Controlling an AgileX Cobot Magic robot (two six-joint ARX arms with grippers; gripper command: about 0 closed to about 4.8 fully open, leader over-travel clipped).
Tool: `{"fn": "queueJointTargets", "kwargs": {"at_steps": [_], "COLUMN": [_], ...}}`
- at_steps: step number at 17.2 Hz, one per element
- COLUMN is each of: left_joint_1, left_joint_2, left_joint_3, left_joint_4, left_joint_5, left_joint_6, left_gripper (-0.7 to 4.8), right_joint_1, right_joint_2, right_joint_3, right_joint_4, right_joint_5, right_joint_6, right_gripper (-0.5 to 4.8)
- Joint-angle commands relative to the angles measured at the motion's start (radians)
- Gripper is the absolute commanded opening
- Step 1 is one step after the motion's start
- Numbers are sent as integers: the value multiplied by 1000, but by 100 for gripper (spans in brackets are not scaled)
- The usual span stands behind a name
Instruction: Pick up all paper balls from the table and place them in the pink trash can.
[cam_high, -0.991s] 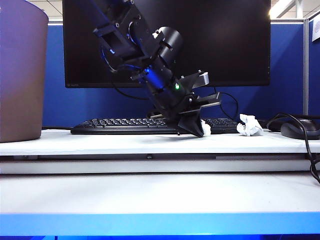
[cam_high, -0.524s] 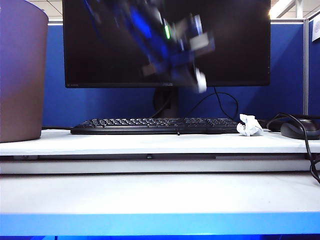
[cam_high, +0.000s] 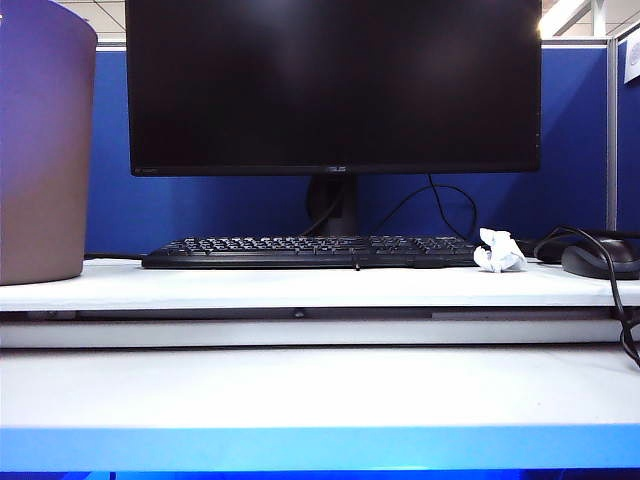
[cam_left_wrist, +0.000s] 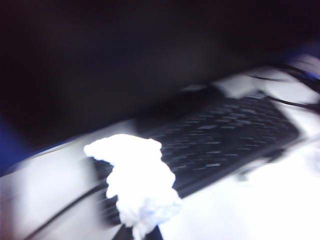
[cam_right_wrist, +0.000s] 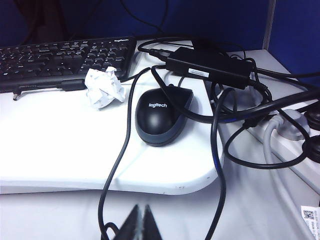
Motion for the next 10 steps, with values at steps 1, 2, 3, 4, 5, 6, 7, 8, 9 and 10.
{"fn": "queueJointTargets", "kwargs": {"at_steps": [1,2,3,4,5,6,7,8,9,10], "left_joint_1": [139,173,210,235,272,283,283,312,351,365], "left_joint_2": [-130,-157,-169,-169,-166,-164,-164,-163,-159,-158], "left_joint_3": [2,2,2,2,0,-9,-19,-29,-30,-30], "left_joint_4": [-82,-119,-171,-202,-247,-262,-262,-262,-266,-269], "left_joint_5": [3,-3,-38,-45,-44,-50,-76,-98,-71,-26], "left_joint_6": [14,28,32,40,40,37,37,60,73,72], "left_gripper": [-6,-6,-6,-6,-6,-6,-6,-6,-6,-6], "right_joint_1": [1,1,1,1,1,0,0,1,1,0], "right_joint_2": [-2,-2,-2,-2,-2,-2,-2,-2,-2,-2], "right_joint_3": [-2,-2,-2,-2,-2,-2,-2,-2,-2,-2], "right_joint_4": [14,13,14,13,13,14,13,13,13,13], "right_joint_5": [0,0,0,0,1,1,0,0,0,0], "right_joint_6": [-3,-3,-3,-3,-3,-3,-3,-3,-3,-3], "right_gripper": [-5,-5,-5,-5,-5,-5,-5,-5,-5,-5]}}
